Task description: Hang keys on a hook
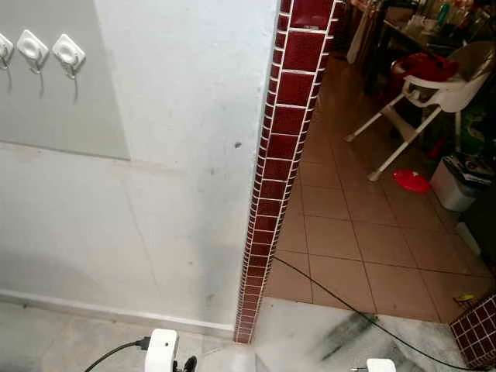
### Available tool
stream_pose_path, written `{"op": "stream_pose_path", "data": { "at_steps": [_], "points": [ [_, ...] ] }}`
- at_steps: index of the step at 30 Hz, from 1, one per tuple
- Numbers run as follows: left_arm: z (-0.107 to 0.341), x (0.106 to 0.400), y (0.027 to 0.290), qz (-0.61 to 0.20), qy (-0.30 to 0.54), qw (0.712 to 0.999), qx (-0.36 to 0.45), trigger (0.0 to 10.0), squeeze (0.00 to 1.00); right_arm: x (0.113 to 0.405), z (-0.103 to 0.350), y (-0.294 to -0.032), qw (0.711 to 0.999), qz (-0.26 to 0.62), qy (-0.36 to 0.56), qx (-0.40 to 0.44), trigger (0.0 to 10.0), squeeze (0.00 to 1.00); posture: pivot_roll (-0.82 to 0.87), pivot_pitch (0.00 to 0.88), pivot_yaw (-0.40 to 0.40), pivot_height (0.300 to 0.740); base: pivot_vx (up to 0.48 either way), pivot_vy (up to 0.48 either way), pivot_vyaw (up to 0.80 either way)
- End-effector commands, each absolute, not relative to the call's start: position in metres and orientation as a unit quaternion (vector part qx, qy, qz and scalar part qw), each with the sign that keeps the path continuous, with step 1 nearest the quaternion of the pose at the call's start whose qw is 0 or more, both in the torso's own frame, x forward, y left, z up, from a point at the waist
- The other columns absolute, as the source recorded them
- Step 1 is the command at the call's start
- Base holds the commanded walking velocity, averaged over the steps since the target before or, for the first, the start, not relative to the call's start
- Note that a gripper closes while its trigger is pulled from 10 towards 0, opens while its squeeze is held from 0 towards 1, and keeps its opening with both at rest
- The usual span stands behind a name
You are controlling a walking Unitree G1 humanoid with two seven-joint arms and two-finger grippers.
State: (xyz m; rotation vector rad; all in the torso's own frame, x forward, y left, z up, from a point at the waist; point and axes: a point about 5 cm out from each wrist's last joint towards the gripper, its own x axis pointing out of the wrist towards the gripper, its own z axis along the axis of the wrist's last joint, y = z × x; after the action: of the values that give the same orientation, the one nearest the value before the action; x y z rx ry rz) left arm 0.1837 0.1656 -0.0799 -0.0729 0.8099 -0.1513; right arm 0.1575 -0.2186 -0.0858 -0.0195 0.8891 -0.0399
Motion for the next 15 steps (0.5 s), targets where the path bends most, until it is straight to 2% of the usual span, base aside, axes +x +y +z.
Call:
{"op": "stream_pose_path", "data": {
  "at_steps": [1, 7, 15],
  "points": [
    [-0.082, 0.180, 0.167, -0.067, 0.400, 0.913, -0.045, 10.0, 0.00, 0.158, -0.085, -0.220, 0.905, -0.028, 0.425, -0.003, 10.0, 0.00, -0.01, 0.000, -0.049, 0.740, 0.000, 0.000, 0.00],
    [-0.079, 0.188, 0.161, -0.068, 0.394, 0.915, -0.051, 10.0, 0.00, 0.158, -0.086, -0.214, 0.906, -0.032, 0.422, 0.003, 10.0, 0.00, 0.00, 0.000, -0.049, 0.740, 0.000, 0.000, 0.00],
    [-0.072, 0.202, 0.153, -0.072, 0.379, 0.921, -0.053, 10.0, 0.00, 0.168, -0.083, -0.205, 0.912, -0.016, 0.410, -0.003, 10.0, 0.00, -0.03, 0.000, -0.033, 0.740, 0.000, 0.000, 0.80]
  ]
}}
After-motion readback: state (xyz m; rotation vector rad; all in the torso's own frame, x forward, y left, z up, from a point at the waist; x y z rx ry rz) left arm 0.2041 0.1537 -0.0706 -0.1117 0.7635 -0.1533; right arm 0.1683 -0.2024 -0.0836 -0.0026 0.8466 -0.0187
